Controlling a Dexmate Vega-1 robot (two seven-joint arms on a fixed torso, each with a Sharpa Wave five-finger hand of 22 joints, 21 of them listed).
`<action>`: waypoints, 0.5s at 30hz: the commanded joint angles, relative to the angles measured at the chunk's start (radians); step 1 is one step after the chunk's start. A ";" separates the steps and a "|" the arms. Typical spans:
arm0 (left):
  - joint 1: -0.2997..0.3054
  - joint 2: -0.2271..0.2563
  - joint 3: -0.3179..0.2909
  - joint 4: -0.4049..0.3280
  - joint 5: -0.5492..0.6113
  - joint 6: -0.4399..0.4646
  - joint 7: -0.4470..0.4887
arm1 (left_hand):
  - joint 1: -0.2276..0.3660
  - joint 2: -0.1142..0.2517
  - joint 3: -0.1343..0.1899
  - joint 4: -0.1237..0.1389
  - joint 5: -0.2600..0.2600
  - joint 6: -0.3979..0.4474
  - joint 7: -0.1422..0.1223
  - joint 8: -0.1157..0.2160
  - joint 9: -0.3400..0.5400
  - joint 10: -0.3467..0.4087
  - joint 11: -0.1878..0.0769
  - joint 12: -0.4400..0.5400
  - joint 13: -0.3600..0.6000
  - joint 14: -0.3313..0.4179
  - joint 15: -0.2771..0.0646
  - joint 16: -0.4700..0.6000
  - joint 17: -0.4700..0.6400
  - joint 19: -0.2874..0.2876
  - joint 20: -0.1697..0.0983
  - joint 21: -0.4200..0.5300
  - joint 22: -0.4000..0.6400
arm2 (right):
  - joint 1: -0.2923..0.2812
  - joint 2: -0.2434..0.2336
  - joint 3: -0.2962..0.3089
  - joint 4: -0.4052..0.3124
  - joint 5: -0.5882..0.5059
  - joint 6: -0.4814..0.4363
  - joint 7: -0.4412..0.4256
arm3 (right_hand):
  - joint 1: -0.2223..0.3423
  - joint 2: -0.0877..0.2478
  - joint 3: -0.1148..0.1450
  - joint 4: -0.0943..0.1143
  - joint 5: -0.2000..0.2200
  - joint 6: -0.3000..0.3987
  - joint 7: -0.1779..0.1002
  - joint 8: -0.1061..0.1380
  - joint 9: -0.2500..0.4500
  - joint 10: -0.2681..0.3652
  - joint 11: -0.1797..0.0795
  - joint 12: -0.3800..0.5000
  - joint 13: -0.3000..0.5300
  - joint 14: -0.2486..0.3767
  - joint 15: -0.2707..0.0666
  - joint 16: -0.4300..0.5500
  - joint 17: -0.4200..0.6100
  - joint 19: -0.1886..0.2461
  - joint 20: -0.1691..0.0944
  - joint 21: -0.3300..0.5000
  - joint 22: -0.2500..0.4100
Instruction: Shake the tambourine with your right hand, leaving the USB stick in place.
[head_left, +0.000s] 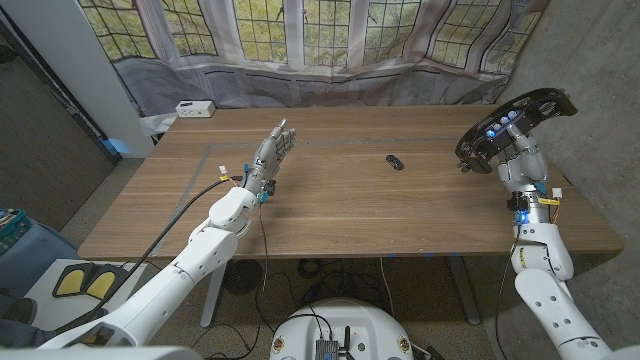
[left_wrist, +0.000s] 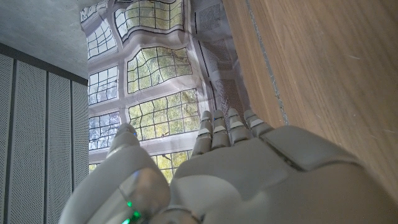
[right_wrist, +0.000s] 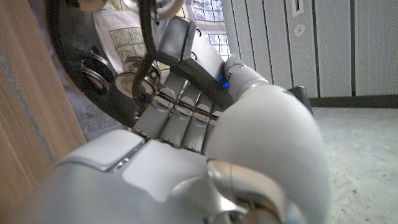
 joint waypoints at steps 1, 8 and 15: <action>0.008 0.003 -0.005 -0.006 -0.002 -0.006 0.002 | 0.006 0.012 0.008 0.001 -0.001 0.010 -0.002 -0.002 0.002 0.004 0.001 -0.004 0.004 0.001 -0.002 0.001 0.003 -0.002 0.003 0.002 0.002 | 0.004 -0.129 -0.033 -0.052 -0.195 0.032 -0.054 | 0.071 0.080 0.003 0.008 0.007 0.081 -0.068 0.004 0.005 0.007 0.004 -0.003 0.005 0.008 -0.048 -0.003 0.003 -0.002 0.002 0.008 0.005; 0.016 0.007 -0.009 -0.015 -0.003 -0.007 0.005 | 0.006 0.012 0.008 0.001 -0.001 0.009 -0.003 -0.002 0.002 0.005 0.001 -0.004 0.004 0.000 -0.003 0.000 0.003 -0.003 0.004 0.002 0.002 | -0.005 -0.215 -0.050 -0.117 -0.329 0.011 -0.126 | 0.072 0.078 0.005 0.007 0.007 0.083 -0.068 0.005 0.005 0.012 0.007 -0.002 0.005 0.010 -0.046 -0.005 0.001 -0.001 0.004 0.011 0.005; 0.020 0.012 -0.009 -0.023 -0.003 -0.002 0.006 | 0.006 0.013 0.009 0.001 -0.002 0.010 -0.004 -0.002 0.002 0.005 0.001 -0.004 0.004 0.000 -0.004 0.000 0.003 -0.004 0.006 0.002 0.002 | -0.032 -0.301 -0.036 -0.198 -0.547 -0.025 -0.236 | 0.071 0.076 0.005 0.006 0.008 0.085 -0.066 0.005 0.005 0.013 0.006 -0.002 0.005 0.014 -0.041 -0.006 0.001 -0.001 0.008 0.014 0.005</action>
